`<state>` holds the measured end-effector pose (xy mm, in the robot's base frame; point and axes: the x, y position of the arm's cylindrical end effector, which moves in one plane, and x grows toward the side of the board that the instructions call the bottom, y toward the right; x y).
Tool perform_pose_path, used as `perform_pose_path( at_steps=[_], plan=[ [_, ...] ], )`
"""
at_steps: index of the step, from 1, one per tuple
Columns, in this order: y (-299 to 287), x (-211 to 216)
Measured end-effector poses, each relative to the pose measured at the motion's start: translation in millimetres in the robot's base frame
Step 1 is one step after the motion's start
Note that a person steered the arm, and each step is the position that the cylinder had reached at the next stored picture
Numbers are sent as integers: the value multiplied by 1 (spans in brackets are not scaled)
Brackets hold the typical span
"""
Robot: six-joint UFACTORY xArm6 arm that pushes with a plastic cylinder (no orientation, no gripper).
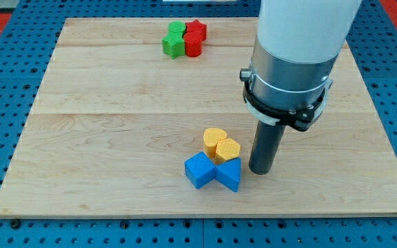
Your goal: Push yellow hexagon into red blocks
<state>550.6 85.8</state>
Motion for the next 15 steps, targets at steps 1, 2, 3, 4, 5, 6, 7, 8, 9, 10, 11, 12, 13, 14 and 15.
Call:
perform_pose_path(
  at_steps=[1,2,3,4,5,6,7,8,9,10,11,12,13,14,15],
  plan=[
    [4,8],
    [20,43],
    [-9,42],
    [-39,14],
    [-44,-16],
    [-44,-39],
    [-44,-71],
    [-44,-97],
    [-48,-118],
    [-48,-125],
    [-34,-110],
    [-13,-109],
    [-13,-140],
    [-23,-184],
    [-31,-215]
  ],
)
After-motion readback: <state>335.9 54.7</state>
